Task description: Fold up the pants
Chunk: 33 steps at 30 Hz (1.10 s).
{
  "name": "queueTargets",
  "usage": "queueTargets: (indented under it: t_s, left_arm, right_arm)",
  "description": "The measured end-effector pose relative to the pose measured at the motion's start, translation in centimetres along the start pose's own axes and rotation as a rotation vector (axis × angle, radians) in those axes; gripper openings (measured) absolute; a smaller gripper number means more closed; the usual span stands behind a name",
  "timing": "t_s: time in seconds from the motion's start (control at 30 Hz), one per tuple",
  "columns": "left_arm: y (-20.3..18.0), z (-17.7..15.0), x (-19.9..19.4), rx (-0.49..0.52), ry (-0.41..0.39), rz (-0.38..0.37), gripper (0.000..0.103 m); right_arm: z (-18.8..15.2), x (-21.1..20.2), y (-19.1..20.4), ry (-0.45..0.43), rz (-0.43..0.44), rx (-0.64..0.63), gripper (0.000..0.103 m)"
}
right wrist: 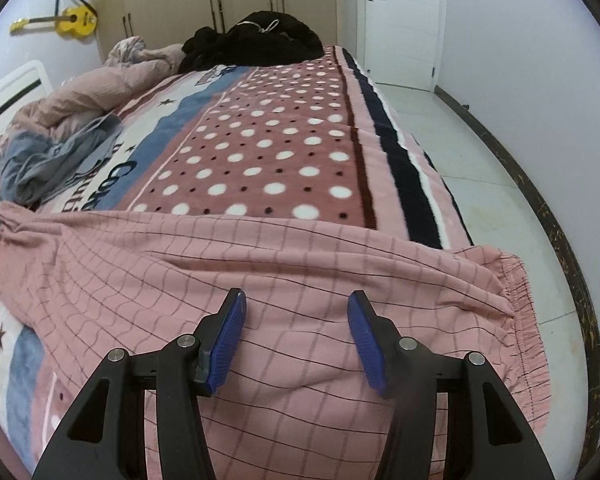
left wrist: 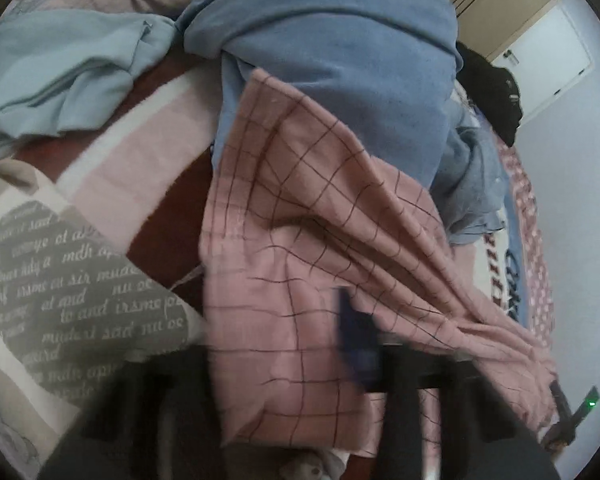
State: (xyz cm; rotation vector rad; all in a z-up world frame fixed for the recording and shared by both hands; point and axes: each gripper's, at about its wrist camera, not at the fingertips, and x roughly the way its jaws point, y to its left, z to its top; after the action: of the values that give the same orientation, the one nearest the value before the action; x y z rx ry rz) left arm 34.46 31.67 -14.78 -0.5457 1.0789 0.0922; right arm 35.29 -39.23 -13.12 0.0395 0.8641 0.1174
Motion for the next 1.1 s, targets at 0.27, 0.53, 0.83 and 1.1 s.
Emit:
queueTargets:
  t_s: [0.27,0.53,0.83,1.1]
  left_arm:
    - [-2.3,0.9,-6.0,0.074,-0.187,-0.013,0.005]
    - [-2.7,1.2,-8.0,0.123,-0.173,0.033,0.007]
    - [1.7,2.2,-2.3,-0.003,-0.018,0.025,0.063]
    - [2.4,2.3,0.7,-0.031,0.056,-0.019,0.068]
  right_arm:
    - [0.2,0.2,1.0,0.001,0.012,-0.006,0.048]
    - [0.4,-0.1,2.1,-0.011,0.051,-0.011,0.048]
    - [0.3,-0.5,2.7,-0.006,0.061,-0.013,0.048]
    - [0.7,0.0,3.3,0.010,0.048,-0.016,0.048]
